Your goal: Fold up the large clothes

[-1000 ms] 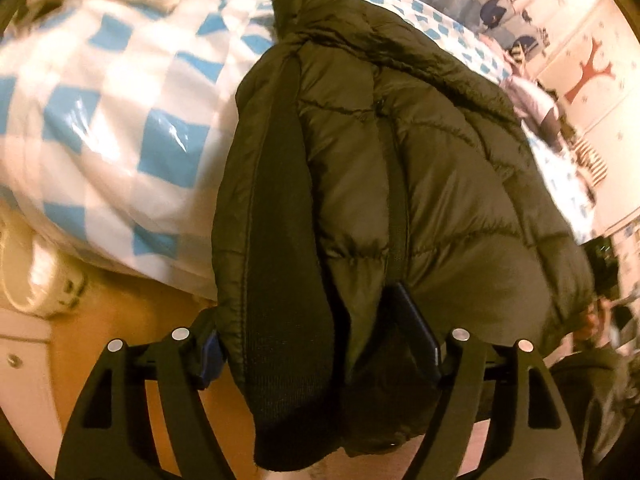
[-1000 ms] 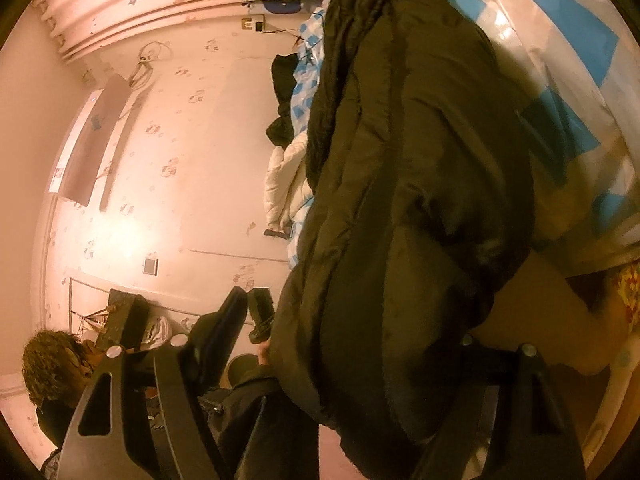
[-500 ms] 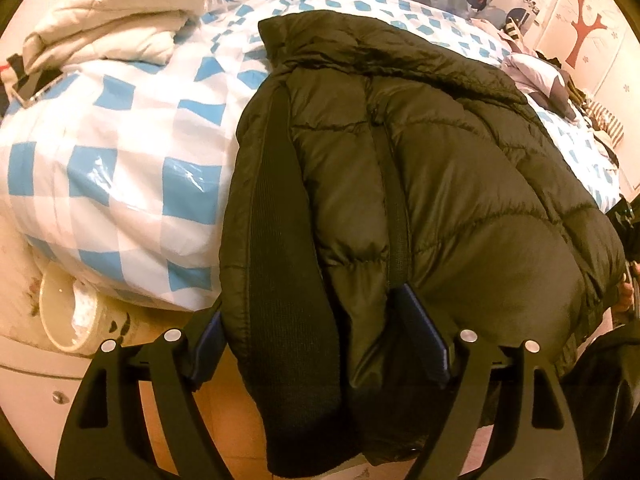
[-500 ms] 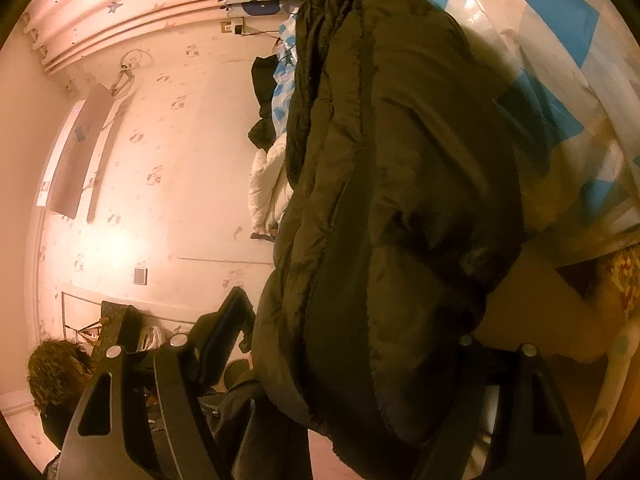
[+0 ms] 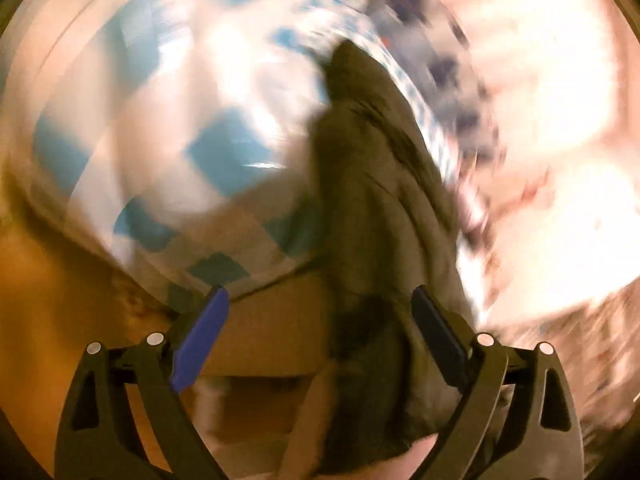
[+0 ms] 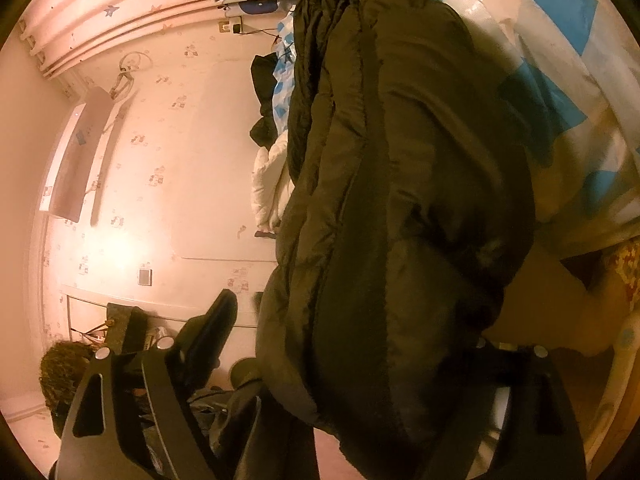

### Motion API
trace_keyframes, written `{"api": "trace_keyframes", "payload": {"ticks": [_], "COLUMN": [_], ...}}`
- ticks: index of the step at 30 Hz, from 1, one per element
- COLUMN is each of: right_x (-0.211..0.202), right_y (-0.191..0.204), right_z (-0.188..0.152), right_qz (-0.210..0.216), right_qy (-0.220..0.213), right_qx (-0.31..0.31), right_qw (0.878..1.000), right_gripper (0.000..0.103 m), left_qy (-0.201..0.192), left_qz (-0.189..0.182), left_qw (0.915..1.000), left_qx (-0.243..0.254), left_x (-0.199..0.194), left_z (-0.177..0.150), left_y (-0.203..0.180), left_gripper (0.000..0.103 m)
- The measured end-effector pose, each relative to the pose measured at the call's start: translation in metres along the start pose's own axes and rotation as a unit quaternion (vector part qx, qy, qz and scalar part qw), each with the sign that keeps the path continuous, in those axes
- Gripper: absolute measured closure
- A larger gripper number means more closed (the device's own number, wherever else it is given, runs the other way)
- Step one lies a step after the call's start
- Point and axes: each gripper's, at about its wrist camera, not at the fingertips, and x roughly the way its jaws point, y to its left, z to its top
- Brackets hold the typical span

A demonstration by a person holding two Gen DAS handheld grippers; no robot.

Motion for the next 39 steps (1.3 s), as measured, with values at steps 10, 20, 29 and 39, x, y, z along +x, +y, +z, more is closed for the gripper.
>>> {"api": "trace_keyframes", "payload": {"ticks": [10, 20, 29, 39], "right_x": [0.001, -0.008, -0.008, 0.003], "right_y": [0.001, -0.004, -0.013, -0.008], "right_z": [0.000, -0.003, -0.002, 0.005], "right_qz": [0.029, 0.061, 0.083, 0.074], "right_qy": [0.001, -0.008, -0.010, 0.012], "right_qx": [0.006, 0.004, 0.005, -0.023], "right_qw": [1.000, 0.998, 0.996, 0.997], "right_gripper": [0.013, 0.009, 0.009, 0.009], "left_qy": [0.055, 0.043, 0.068, 0.175], "left_qz": [-0.173, -0.198, -0.201, -0.092], "left_qw": [0.9804, 0.9780, 0.9770, 0.9796], "left_qx": [-0.077, -0.049, -0.023, 0.038], "left_x": [0.045, 0.036, 0.033, 0.085], "left_z": [-0.014, -0.008, -0.009, -0.033], "left_y": [0.049, 0.015, -0.001, -0.042], "left_gripper": [0.010, 0.010, 0.009, 0.017]}}
